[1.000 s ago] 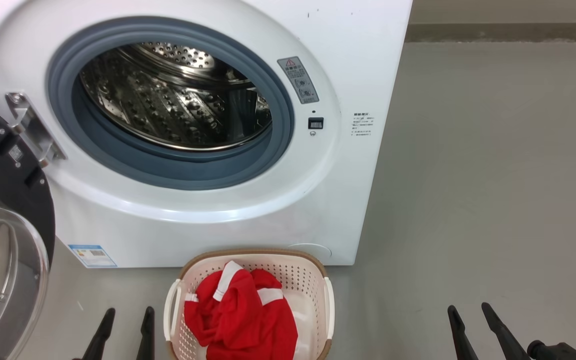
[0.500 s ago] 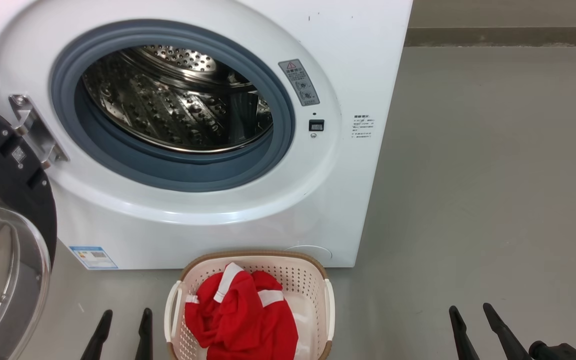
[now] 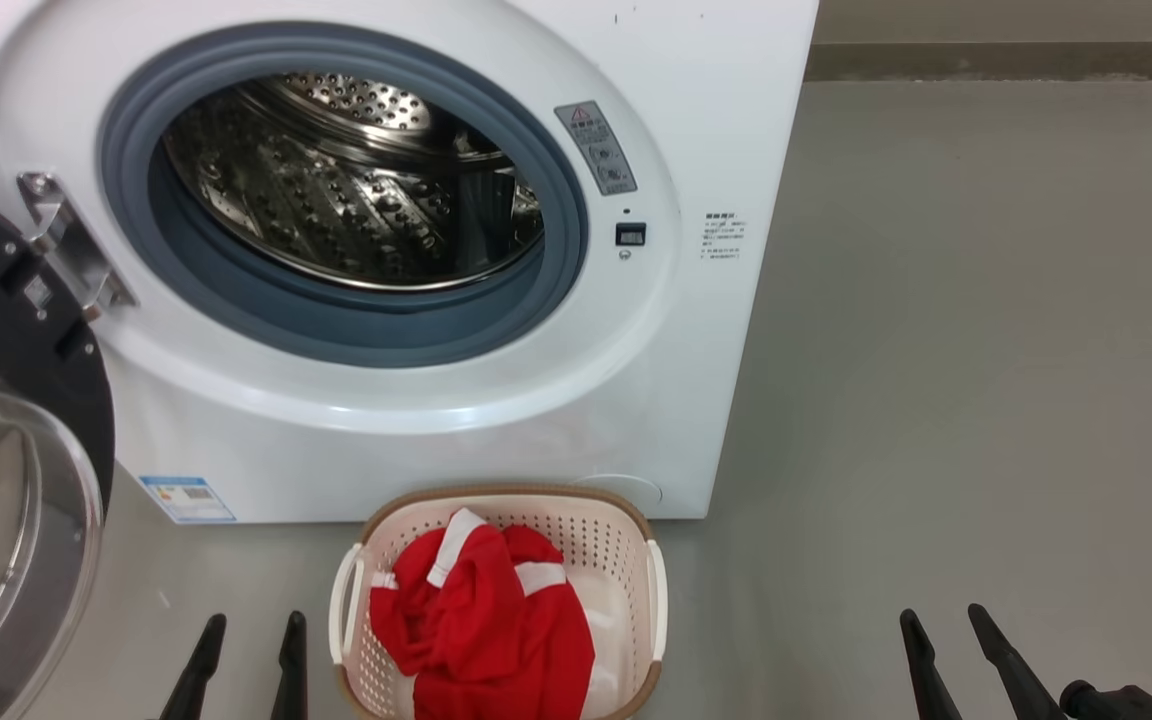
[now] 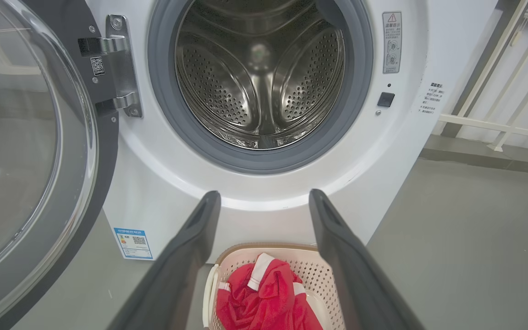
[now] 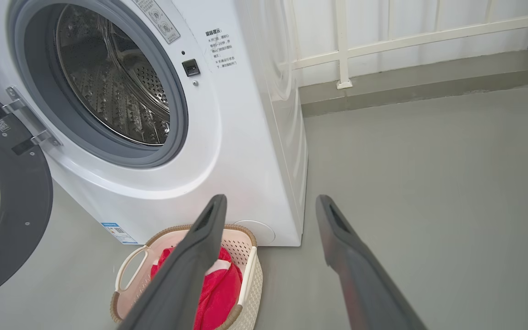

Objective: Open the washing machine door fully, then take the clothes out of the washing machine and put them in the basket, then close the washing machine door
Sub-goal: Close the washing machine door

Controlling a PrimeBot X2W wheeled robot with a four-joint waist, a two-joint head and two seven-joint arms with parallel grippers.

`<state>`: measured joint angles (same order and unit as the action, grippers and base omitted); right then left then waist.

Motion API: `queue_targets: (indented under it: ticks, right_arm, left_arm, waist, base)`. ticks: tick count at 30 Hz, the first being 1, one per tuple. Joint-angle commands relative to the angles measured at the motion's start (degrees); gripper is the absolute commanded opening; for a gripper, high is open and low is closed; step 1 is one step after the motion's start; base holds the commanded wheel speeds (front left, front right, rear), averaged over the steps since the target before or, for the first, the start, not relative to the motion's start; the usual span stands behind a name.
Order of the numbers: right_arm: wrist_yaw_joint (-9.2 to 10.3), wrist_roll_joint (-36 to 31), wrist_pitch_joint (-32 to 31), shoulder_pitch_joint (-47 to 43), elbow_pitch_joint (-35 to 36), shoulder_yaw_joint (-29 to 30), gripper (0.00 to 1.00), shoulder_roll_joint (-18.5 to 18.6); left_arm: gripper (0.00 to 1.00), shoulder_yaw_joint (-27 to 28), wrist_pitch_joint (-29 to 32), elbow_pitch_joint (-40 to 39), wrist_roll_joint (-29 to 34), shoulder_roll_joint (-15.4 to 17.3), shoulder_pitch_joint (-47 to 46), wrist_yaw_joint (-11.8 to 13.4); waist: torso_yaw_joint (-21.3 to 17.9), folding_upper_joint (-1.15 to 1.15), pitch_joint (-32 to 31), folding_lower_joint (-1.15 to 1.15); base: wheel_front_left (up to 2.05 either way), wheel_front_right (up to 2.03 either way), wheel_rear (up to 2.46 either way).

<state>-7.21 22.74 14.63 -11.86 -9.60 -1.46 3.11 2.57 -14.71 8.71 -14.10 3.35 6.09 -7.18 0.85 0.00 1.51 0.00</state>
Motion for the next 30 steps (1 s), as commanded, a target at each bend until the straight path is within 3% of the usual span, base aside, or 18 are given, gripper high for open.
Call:
queue_targets:
  ticks: [1,15,30]
  right_arm:
    - [-0.28,0.1,0.4,0.9,1.5,-1.1,1.00,0.9]
    - [-0.28,0.1,0.4,1.3,1.4,-1.0,1.00,0.7]
    - [-0.28,-0.2,0.4,1.9,1.3,-1.3,1.00,0.5]
  left_arm:
    - [1.00,2.1,-0.3,-1.6,0.5,0.3,-1.1,-0.3]
    - [1.00,2.1,-0.3,-2.7,-0.3,0.3,-1.1,-0.3]
    - [1.00,1.5,-0.3,-2.0,-0.8,0.1,-1.6,-0.3]
  waist:
    - [0.0,0.00,0.0,0.00]
    - [0.3,0.00,0.6,0.00]
    - [1.2,0.00,0.9,0.00]
  base:
    - [-1.38,1.38,0.00]
    - [-1.44,1.44,0.00]
    - [-0.14,0.14,0.00]
